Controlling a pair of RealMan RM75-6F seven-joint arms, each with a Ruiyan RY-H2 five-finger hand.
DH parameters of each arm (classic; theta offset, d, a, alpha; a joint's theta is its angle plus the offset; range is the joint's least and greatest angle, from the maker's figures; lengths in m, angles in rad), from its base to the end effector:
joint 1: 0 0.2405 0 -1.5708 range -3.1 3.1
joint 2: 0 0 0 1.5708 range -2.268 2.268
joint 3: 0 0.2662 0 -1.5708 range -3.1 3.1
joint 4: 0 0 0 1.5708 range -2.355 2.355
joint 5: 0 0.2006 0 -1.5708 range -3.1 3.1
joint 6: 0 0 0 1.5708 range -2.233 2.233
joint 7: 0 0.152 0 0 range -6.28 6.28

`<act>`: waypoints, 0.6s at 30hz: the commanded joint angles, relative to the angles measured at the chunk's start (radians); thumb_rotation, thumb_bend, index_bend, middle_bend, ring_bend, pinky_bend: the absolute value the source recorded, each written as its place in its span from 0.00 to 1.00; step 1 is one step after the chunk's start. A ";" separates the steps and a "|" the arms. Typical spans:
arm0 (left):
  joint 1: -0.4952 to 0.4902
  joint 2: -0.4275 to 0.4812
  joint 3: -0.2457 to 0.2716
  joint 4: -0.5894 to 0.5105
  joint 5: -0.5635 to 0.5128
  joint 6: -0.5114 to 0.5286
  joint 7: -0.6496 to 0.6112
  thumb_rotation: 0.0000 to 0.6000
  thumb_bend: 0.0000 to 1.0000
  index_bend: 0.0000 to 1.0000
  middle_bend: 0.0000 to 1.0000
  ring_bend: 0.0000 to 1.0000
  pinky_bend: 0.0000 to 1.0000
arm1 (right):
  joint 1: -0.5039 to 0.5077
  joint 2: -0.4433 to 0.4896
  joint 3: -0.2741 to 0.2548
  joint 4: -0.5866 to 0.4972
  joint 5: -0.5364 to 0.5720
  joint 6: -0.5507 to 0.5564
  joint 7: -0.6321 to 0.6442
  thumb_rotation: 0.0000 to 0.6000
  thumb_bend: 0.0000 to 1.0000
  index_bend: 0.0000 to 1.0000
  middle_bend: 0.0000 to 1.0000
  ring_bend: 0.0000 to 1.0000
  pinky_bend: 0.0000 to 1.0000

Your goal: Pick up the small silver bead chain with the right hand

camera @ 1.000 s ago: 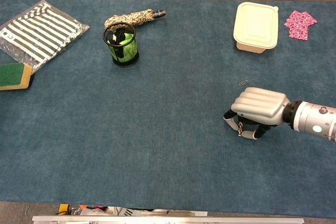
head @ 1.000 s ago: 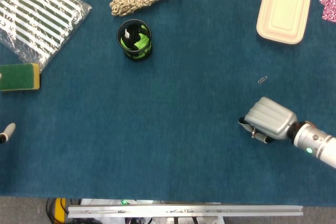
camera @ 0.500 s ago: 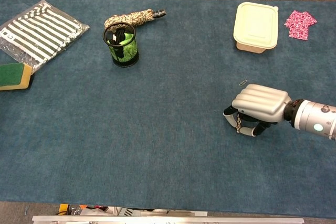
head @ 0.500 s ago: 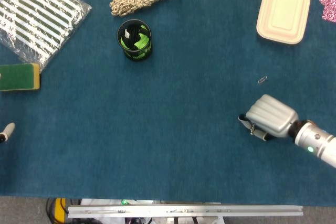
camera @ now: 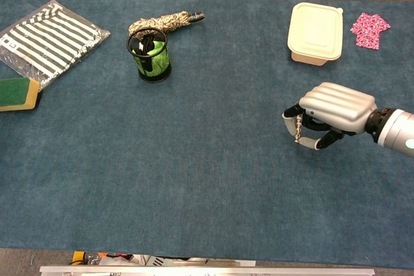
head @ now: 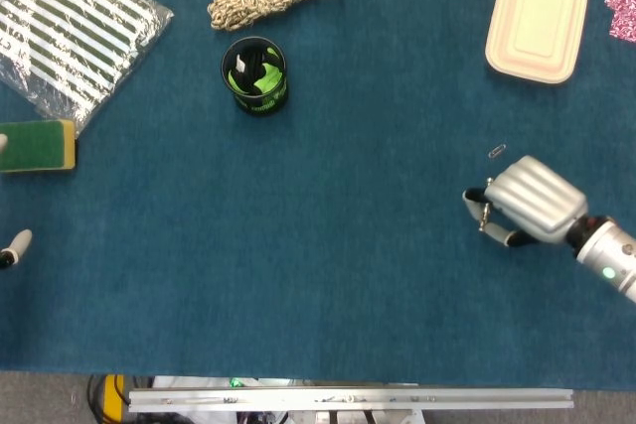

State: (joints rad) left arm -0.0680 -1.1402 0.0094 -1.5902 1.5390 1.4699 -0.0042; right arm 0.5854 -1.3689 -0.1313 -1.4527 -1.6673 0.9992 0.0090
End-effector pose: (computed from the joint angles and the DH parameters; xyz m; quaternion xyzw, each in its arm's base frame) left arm -0.3223 0.1714 0.1543 -0.6155 -0.4066 -0.3690 0.5654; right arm -0.2349 -0.2627 0.0076 0.8443 -0.3286 0.3057 0.2927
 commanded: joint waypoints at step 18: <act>-0.005 0.008 0.007 -0.032 0.003 -0.013 0.034 1.00 0.19 0.07 0.17 0.10 0.08 | 0.002 -0.032 0.063 0.137 0.104 -0.048 0.292 1.00 0.38 0.70 1.00 1.00 1.00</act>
State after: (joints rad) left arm -0.0728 -1.1325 0.0163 -1.6210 1.5412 1.4574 0.0290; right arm 0.5797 -1.3921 -0.0752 -1.3334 -1.5761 0.9692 0.2830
